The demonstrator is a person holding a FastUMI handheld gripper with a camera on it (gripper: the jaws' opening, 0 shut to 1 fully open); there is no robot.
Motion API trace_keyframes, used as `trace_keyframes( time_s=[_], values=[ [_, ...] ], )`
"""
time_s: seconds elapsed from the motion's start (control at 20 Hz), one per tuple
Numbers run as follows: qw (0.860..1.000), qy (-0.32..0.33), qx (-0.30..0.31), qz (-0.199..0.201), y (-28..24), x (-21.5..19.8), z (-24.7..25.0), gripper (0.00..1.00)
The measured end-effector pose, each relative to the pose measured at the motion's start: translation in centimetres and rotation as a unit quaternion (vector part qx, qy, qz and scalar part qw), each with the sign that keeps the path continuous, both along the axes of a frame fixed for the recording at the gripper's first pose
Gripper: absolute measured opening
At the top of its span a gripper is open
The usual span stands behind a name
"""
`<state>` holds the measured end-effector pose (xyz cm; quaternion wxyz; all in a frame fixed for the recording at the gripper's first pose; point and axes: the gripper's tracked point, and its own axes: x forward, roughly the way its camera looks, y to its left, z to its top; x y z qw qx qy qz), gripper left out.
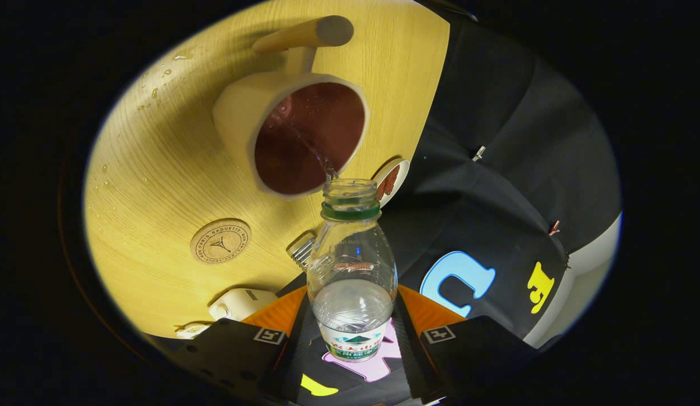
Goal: Take the bottle from table, then pour the juice into the cup, finally place the bottle on the coaster
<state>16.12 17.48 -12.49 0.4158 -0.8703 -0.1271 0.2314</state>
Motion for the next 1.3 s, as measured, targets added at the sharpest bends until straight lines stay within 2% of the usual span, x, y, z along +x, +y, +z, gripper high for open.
trace_keyframes(
  time_s=[0.3,0.75,1.3],
  values=[
    [0.999,-0.015,-0.032,0.027,0.0,0.6,0.3,0.73],
    [0.998,-0.027,-0.050,0.041,0.2,0.5,0.6,0.73],
    [0.998,-0.027,-0.042,0.030,-0.3,0.3,0.6,0.73]
  ],
)
